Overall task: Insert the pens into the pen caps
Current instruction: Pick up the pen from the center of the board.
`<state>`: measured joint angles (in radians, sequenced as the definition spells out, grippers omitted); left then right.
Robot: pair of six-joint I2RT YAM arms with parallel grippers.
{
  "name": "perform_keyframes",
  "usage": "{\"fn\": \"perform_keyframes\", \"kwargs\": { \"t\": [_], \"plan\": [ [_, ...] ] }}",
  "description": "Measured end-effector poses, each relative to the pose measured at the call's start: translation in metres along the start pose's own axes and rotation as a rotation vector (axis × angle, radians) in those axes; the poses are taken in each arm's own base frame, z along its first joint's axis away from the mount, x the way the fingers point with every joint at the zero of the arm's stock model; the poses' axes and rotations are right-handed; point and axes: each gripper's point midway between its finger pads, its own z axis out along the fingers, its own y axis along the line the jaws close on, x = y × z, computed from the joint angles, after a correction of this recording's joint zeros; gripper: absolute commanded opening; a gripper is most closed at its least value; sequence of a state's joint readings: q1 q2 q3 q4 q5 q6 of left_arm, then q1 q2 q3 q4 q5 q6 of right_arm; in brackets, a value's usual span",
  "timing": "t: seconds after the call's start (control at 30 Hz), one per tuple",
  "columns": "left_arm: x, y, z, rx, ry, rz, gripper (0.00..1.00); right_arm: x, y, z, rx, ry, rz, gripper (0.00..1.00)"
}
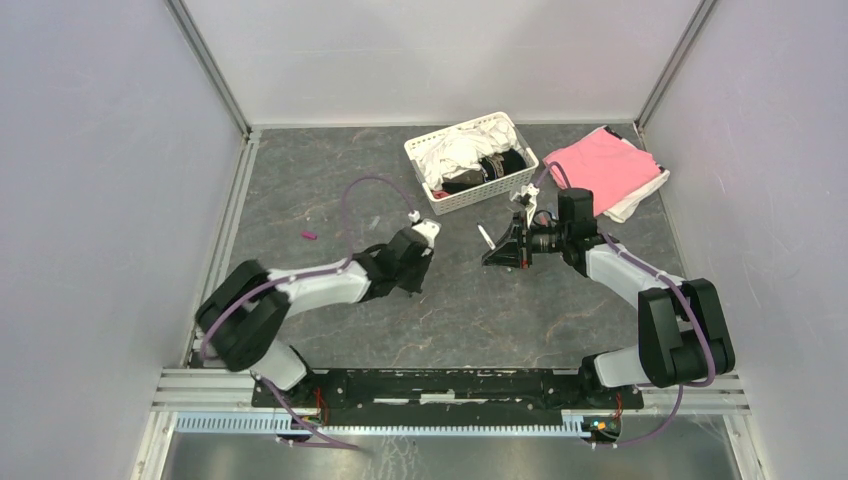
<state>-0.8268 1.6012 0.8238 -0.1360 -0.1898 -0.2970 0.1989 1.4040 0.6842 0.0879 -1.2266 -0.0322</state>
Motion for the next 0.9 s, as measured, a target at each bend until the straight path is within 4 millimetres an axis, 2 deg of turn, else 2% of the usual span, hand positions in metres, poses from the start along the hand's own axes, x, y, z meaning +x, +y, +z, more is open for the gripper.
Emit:
{"fn": "perform_keyframes", "kwargs": {
  "t": [0.1,0.3,0.57,0.9],
  "plan": [
    [-0.005,-0.010,-0.023,0.131,-0.096,0.037,0.02,0.000,0.000,-0.001,0.001,-0.001,0.000,0.00],
    [-0.043,-0.029,-0.066,0.399,-0.304,0.072,0.02,0.000,0.000,-0.001,0.000,-0.003,0.001,0.00],
    [-0.046,-0.041,-0.088,0.641,-0.334,0.082,0.02,-0.001,0.000,-0.001,0.000,-0.003,0.000,0.00],
    [-0.051,-0.046,-0.102,0.721,-0.362,0.097,0.02,-0.001,-0.001,-0.001,0.001,-0.003,0.000,0.00]
  ]
}}
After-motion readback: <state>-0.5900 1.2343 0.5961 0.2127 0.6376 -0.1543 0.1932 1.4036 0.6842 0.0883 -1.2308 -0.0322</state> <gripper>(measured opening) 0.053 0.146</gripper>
